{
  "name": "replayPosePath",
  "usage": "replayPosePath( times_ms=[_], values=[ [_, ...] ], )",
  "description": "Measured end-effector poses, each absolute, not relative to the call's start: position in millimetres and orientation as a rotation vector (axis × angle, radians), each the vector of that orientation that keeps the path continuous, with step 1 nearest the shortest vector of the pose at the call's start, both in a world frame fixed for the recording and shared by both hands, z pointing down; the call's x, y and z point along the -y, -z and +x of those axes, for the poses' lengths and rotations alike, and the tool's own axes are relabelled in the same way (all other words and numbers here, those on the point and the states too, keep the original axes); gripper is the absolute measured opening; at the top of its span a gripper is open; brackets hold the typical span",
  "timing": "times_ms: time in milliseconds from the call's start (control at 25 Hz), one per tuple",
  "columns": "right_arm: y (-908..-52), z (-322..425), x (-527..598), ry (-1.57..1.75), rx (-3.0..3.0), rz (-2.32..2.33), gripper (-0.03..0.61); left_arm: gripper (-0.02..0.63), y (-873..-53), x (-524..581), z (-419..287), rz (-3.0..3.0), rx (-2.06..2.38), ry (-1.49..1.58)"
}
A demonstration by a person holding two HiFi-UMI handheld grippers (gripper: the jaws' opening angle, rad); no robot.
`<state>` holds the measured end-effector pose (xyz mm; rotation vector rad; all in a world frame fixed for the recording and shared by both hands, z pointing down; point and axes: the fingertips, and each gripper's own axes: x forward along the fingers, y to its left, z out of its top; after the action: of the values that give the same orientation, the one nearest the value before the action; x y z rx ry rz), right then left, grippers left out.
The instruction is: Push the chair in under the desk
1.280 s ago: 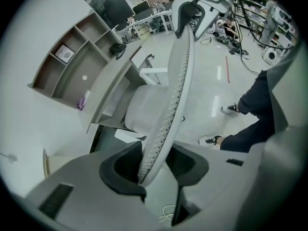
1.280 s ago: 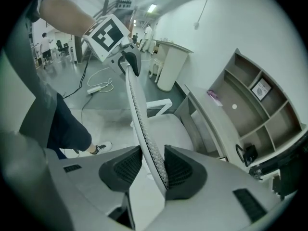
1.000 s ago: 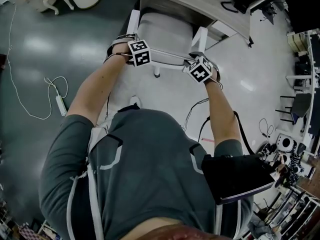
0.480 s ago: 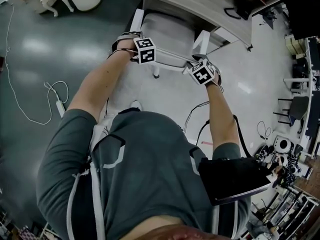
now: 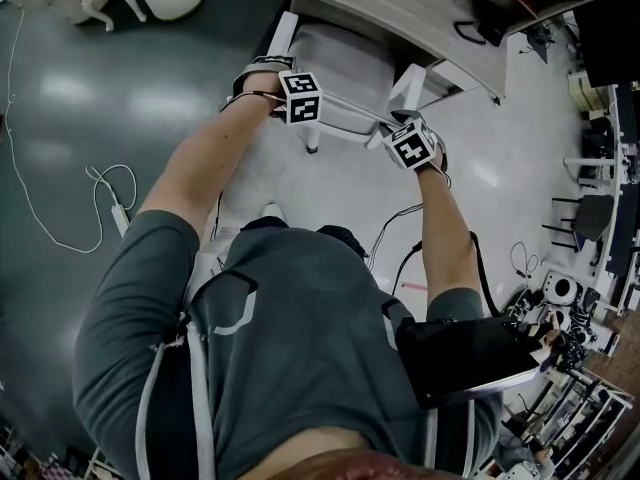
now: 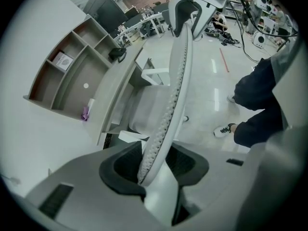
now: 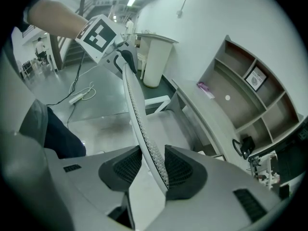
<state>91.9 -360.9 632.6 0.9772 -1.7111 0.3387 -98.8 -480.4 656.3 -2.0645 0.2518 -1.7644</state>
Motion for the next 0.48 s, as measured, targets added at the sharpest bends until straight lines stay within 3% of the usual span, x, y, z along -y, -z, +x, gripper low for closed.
replayPosePath(
  times_ms=[480],
  values=[
    [-634,100,389,-0.344,1.710,0.995,0.160,0.161,-660,518,-87,-2.028,-0.266,1.771]
  ],
)
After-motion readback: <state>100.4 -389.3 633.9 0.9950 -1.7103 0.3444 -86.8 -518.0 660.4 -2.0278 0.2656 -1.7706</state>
